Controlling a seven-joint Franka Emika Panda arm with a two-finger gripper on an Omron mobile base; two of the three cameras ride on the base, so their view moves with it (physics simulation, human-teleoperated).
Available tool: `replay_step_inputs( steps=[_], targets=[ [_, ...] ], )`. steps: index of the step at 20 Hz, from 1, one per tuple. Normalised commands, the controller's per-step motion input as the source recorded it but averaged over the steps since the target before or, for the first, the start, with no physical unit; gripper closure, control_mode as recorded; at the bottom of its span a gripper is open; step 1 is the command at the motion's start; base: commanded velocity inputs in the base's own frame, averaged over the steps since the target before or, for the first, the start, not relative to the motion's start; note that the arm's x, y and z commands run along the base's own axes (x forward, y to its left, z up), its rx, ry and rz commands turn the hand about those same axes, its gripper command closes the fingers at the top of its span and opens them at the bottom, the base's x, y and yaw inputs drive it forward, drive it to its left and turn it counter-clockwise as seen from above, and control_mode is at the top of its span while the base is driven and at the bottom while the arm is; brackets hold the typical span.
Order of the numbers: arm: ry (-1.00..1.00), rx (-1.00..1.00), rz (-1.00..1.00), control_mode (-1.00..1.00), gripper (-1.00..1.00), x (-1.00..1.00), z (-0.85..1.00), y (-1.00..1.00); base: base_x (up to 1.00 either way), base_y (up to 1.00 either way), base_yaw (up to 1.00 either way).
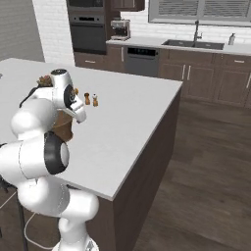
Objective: Open the cabinet, pick up the bread from the cabinet and place it in the basket. Then move the basket to the dining counter.
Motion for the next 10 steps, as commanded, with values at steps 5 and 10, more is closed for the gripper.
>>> replay_step_inputs(
  steps=[5, 10],
  targets=[
    [0.0, 0.0, 0.02, -1.0, -1.0, -1.0, 0.51, -0.69, 0.0, 0.0, 0.0],
    [0.0, 0.0, 0.0, -1.0, -1.0, -1.0, 0.65, -0.45, 0.0, 0.0, 0.0]
  ],
)
